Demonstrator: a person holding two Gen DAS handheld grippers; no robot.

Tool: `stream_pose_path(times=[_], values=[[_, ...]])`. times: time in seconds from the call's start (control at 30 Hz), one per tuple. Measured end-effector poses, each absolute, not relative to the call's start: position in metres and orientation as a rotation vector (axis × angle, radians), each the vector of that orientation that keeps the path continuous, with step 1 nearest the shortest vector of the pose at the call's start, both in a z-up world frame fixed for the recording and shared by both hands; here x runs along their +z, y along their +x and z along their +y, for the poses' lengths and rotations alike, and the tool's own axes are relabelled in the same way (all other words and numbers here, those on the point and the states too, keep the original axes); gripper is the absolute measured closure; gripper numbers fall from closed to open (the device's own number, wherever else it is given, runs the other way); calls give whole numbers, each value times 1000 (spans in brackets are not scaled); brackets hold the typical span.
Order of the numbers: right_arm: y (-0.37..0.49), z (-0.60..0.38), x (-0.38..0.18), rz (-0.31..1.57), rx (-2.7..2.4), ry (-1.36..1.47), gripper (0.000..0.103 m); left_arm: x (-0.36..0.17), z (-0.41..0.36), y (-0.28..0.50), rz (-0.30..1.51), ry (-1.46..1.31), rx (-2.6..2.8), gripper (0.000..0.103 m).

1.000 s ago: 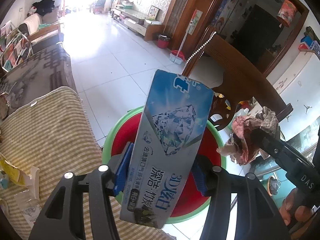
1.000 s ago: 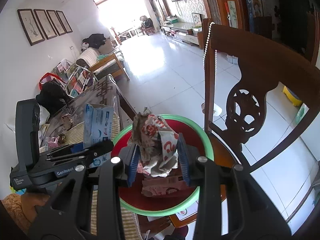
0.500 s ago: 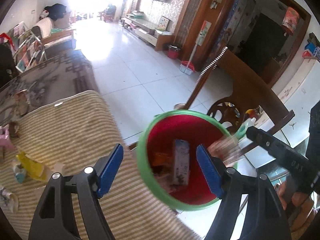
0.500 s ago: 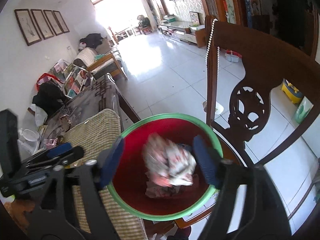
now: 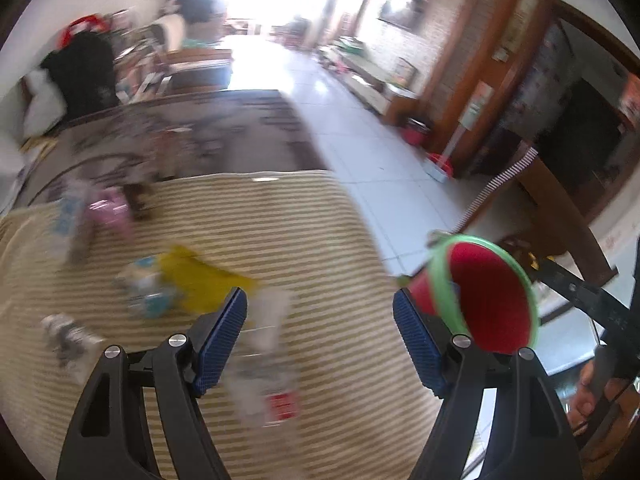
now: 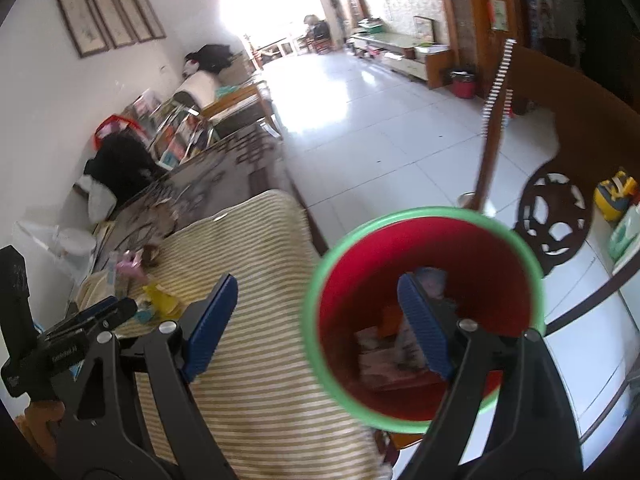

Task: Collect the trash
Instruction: 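Grasp the black-and-white paper cup with the left tool while the right tool grasps the yellow wrapper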

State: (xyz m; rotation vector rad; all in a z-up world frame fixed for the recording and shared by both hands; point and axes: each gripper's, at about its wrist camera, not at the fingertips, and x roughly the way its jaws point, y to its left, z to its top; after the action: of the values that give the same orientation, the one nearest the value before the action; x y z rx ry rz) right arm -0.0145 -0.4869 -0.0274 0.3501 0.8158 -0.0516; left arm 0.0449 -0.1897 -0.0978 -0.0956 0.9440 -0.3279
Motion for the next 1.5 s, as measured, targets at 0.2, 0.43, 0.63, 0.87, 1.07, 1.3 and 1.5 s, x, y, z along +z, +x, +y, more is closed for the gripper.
stream_pose_path(times=[0.2,0.43,0.63,0.87,1.07,1.3,1.5], values=[[-3,-424,-33,857,-15,303,22,-124,-68,52,979,-240,-73,31],[12,-355,-43,898,22,272,21,-191,43,58,1149,-554,167,26],[22,-309,-48,920,48,236,21,-230,43,91,1263,-581,78,24],[36,-276,-59,963,65,200,21,-231,17,115,1263,-477,-9,52],[66,-257,-77,1018,108,127,21,-240,39,122,1298,-511,-90,85],[120,-243,-118,1140,189,-55,21,-237,53,114,1289,-503,-93,85],[145,-225,-165,1278,268,-174,45,-231,71,90,1275,-519,-75,83]])
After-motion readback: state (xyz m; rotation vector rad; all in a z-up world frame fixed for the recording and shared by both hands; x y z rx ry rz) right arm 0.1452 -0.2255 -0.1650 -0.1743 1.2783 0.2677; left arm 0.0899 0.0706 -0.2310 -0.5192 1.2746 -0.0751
